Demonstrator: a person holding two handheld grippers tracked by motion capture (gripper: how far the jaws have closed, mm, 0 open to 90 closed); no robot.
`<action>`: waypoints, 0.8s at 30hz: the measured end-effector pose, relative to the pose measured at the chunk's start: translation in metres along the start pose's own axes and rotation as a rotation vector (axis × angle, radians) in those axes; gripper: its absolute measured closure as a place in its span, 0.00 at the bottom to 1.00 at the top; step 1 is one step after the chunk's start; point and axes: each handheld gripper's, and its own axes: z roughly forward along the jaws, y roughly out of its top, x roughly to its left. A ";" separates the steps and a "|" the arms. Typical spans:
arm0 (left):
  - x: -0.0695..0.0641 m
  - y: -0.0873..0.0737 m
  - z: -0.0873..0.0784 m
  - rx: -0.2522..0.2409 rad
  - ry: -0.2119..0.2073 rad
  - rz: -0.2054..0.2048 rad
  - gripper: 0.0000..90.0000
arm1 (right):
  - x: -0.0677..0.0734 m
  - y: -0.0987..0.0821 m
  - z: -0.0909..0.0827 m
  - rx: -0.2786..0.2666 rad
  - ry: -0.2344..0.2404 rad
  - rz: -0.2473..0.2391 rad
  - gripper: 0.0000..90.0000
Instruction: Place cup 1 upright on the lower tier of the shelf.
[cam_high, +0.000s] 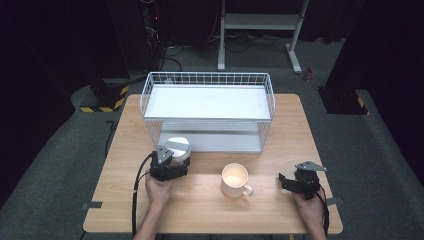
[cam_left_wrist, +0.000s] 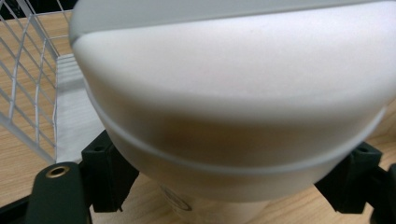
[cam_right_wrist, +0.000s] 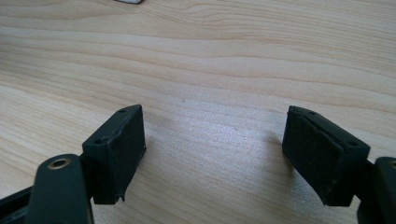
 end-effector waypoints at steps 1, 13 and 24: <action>0.000 0.000 0.000 0.000 0.000 0.000 0.21 | 0.000 0.000 0.000 0.000 0.000 0.000 0.24; 0.007 0.015 0.014 0.008 0.009 -0.010 0.21 | 0.000 0.000 0.000 0.001 0.001 0.000 0.24; 0.012 0.019 0.033 -0.001 0.033 -0.029 0.21 | 0.000 0.000 0.000 0.000 0.001 -0.001 0.23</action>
